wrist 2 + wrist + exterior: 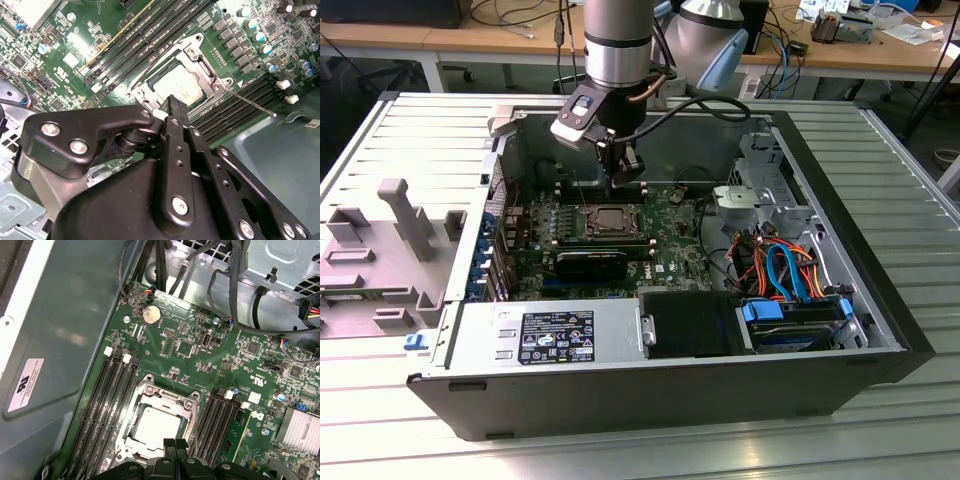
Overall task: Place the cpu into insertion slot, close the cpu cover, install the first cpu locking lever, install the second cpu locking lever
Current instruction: 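Install the first cpu locking lever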
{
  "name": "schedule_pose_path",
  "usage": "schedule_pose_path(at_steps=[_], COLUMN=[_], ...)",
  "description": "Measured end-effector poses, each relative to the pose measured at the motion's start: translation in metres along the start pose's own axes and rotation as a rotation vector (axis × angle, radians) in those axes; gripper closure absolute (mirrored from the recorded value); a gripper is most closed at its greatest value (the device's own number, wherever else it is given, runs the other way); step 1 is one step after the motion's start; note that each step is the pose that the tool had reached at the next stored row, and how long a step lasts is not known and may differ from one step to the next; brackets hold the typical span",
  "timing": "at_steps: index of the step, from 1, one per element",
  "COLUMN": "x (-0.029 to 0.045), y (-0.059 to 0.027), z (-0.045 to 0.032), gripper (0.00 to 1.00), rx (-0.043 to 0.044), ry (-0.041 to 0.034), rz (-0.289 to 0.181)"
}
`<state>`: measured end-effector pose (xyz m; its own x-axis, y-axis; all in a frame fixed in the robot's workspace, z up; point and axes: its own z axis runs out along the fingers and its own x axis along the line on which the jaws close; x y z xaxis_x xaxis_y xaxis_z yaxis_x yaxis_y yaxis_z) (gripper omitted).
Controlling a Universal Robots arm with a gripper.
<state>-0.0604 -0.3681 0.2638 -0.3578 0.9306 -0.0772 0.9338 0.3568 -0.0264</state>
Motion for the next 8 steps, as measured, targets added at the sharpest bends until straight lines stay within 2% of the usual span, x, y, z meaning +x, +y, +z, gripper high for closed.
schedule_pose_path(at_steps=[8], x=[0.0], y=[0.0], z=[0.0], gripper=[0.89], rx=[-0.0023], ry=[-0.0008], rz=[-0.029])
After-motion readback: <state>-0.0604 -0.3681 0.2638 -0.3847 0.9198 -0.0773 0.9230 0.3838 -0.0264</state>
